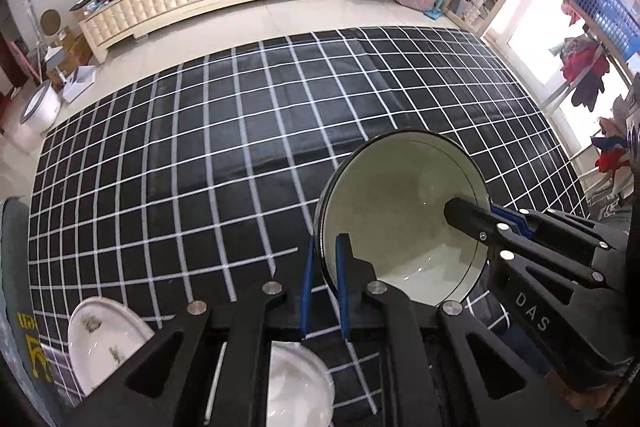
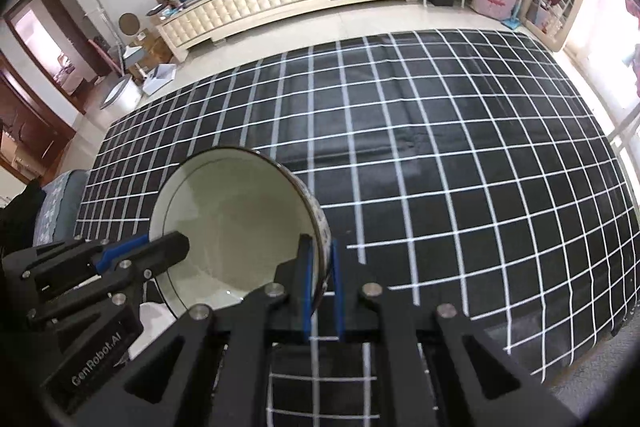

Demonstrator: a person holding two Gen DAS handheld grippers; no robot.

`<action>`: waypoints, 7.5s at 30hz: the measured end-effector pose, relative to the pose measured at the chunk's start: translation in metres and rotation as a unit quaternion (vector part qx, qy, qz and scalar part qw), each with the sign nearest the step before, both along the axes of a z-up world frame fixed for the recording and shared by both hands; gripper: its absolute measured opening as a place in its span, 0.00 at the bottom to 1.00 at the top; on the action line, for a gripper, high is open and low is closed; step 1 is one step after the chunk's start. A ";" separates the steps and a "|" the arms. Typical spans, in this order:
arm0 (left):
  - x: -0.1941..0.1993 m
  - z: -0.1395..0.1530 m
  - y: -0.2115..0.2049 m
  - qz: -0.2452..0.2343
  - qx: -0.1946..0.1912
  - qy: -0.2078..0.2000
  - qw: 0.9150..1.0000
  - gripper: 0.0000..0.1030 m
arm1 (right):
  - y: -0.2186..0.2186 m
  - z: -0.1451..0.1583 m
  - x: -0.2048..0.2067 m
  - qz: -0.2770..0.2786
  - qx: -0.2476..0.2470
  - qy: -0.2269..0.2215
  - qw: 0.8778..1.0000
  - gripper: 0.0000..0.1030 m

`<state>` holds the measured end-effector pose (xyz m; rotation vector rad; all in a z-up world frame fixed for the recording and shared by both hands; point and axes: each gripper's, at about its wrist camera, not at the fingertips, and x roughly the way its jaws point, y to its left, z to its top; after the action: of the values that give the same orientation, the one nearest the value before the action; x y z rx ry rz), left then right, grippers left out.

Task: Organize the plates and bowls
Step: 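Lift the floral-rim bowl with both grippers and carry it over the stack, then lower the floral-rim bowl onto the white bowls with both grippers, then open both grippers to release the floral-rim bowl on the white bowls, then close both grippers on the rim of the bowl stack and lift it, then carry the bowl stack with both grippers over the cartoon-print plate stack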

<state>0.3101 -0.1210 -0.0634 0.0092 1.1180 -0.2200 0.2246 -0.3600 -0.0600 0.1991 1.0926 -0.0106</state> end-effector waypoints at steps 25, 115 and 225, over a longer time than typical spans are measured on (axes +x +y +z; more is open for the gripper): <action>-0.110 -0.016 0.109 0.061 -0.013 0.018 0.998 0.09 | 0.111 -0.021 -0.049 0.062 -0.001 0.032 0.998 0.12; -0.109 -0.083 0.142 -0.007 -0.128 0.090 0.988 0.61 | 0.110 -0.058 -0.056 -0.013 0.004 0.076 0.997 0.79; -0.133 -0.074 0.282 0.152 -0.106 0.063 0.981 0.58 | 0.267 -0.086 0.020 0.129 0.140 0.138 0.972 0.60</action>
<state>0.1774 0.1607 -0.1375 -0.3683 1.2016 -0.0653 0.2443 -0.0929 -0.1458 0.3143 1.3895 0.3611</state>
